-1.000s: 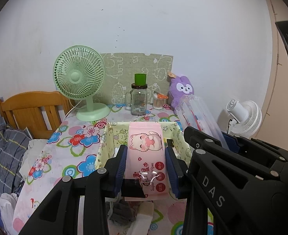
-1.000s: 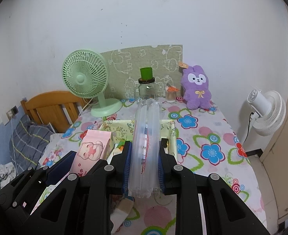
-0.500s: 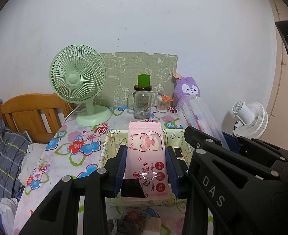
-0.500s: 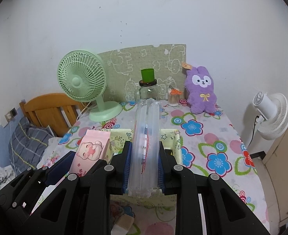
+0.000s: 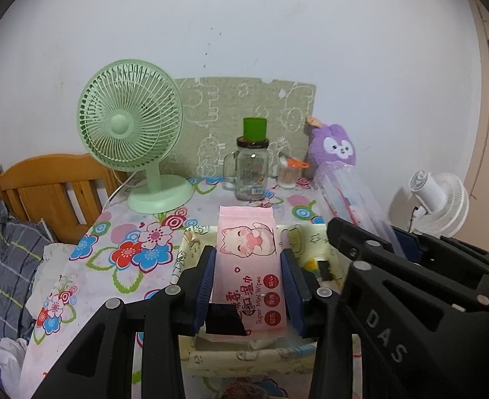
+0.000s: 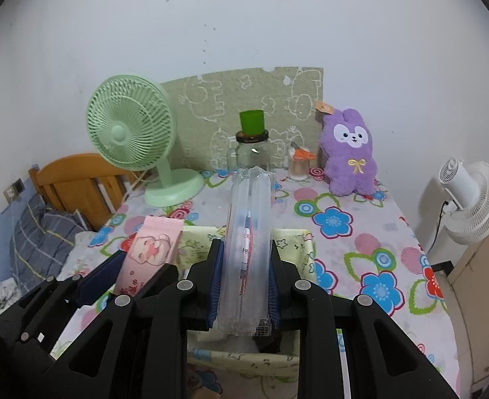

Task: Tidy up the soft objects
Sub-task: 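Lower the wipes pack and tube into the box and open both tools, then withdraw both open tools from the box toward the grey gloves and white roll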

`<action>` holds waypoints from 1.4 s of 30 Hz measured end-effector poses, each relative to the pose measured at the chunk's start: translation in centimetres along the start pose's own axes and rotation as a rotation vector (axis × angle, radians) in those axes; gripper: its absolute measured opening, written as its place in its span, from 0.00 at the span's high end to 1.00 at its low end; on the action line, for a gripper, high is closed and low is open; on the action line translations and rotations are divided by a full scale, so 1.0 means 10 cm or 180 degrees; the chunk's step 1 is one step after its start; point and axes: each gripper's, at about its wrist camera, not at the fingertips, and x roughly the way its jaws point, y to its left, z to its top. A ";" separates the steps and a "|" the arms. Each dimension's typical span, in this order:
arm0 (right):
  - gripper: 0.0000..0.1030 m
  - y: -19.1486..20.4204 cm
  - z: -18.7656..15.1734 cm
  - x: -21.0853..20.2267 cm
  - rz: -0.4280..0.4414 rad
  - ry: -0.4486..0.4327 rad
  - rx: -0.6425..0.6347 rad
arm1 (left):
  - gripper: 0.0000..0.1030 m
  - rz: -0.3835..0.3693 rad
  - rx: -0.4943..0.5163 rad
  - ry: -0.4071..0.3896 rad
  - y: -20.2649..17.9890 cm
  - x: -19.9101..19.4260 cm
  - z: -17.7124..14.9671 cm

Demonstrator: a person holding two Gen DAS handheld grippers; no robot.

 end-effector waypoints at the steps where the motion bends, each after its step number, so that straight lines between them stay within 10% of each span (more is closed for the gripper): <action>1: 0.74 0.00 -0.01 0.03 0.0007 0.0019 0.0004 | 0.61 -0.0002 -0.0015 0.0025 0.01 0.03 -0.01; 24: 0.72 0.11 -0.24 0.44 0.0188 0.0360 -0.0046 | 0.30 0.0193 0.0046 0.0409 0.17 0.35 -0.20; 31: 0.46 0.11 -0.27 0.38 0.0048 0.0335 -0.0100 | 0.25 0.0200 0.0046 0.0441 0.19 0.32 -0.25; 42: 0.35 0.06 -0.33 0.22 0.0059 0.0298 -0.0078 | 0.23 0.0187 0.0020 0.0444 0.19 0.20 -0.29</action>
